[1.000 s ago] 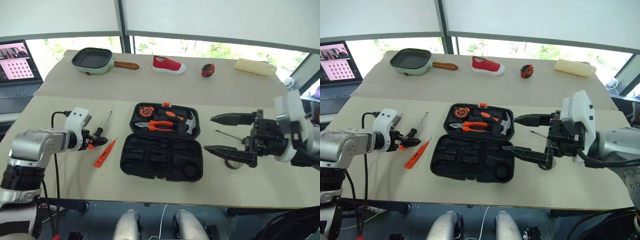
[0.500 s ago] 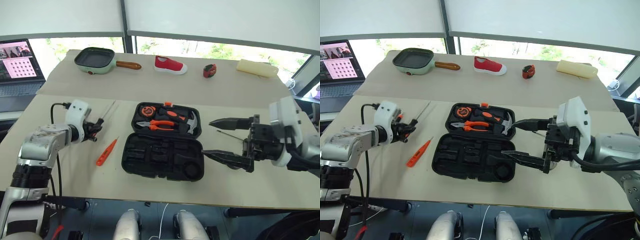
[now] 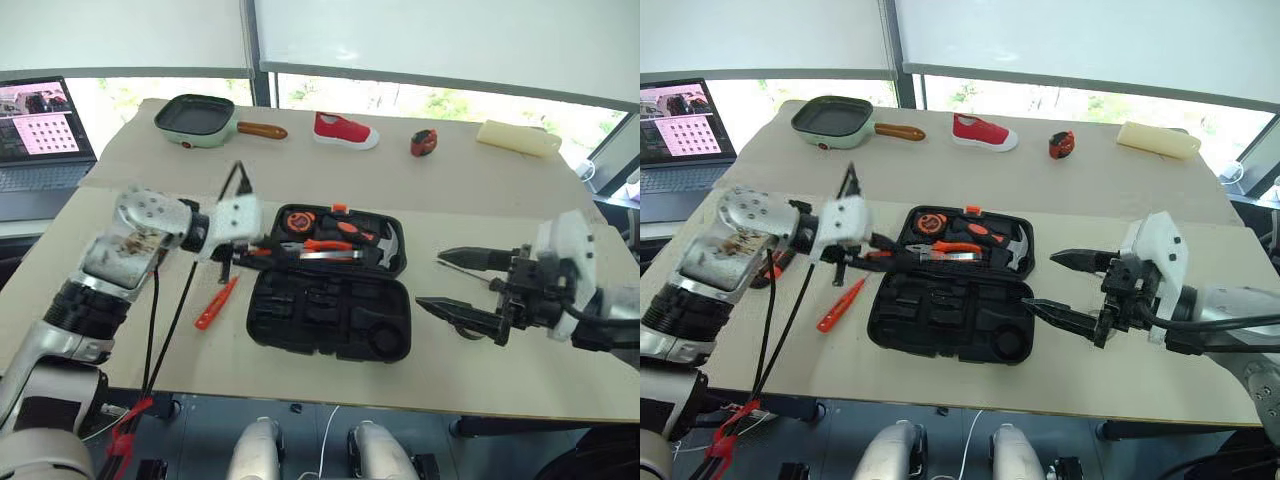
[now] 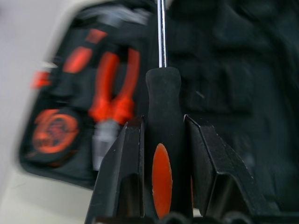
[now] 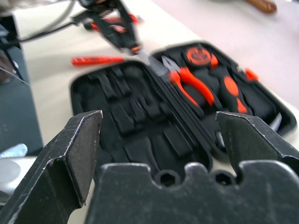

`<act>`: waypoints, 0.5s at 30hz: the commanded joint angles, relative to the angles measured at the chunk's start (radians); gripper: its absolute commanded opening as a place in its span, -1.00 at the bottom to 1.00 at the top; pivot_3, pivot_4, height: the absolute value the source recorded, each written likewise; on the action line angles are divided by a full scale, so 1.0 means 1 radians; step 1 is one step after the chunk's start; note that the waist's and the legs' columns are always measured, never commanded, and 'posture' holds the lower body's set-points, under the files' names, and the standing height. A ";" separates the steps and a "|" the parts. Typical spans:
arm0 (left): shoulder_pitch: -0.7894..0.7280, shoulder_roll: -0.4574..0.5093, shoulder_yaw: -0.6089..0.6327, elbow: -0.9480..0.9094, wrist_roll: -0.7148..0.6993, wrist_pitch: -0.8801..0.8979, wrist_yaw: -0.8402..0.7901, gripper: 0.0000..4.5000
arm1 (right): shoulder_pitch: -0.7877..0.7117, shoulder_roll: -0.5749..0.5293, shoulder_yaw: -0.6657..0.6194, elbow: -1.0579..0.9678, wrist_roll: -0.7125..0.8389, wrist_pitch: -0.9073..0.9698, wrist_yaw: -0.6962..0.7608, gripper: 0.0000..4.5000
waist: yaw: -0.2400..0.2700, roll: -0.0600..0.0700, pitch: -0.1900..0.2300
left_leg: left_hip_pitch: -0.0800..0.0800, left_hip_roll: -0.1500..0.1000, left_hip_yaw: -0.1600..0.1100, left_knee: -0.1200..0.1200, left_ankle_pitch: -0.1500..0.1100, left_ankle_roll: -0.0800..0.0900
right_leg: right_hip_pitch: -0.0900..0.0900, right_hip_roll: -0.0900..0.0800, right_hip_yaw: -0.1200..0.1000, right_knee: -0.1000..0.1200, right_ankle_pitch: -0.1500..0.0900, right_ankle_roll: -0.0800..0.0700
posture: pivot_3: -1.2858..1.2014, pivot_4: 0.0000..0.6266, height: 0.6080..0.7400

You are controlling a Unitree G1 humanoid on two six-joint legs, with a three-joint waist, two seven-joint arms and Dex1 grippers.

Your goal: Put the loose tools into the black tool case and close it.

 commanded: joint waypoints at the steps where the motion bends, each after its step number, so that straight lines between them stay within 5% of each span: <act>1: -0.033 -0.056 -0.003 0.062 0.061 -0.137 0.014 -0.63 | 0.007 0.011 -0.018 -0.022 -0.017 -0.028 -0.004 1.00 | 0.003 0.000 0.000 | 0.000 0.000 0.000 0.000 0.000 0.000 | 0.000 0.000 0.000 0.000 0.000 0.000 | 0.03 -0.52 1.00; 15: -0.075 -0.210 -0.025 0.298 0.195 -0.308 0.031 -0.63 | 0.021 0.045 -0.040 -0.069 0.008 -0.009 -0.051 1.00 | 0.003 0.000 0.000 | -0.002 0.000 -0.002 0.006 -0.001 0.001 | 0.001 0.000 -0.001 0.001 0.001 0.002 | 0.03 -0.52 1.00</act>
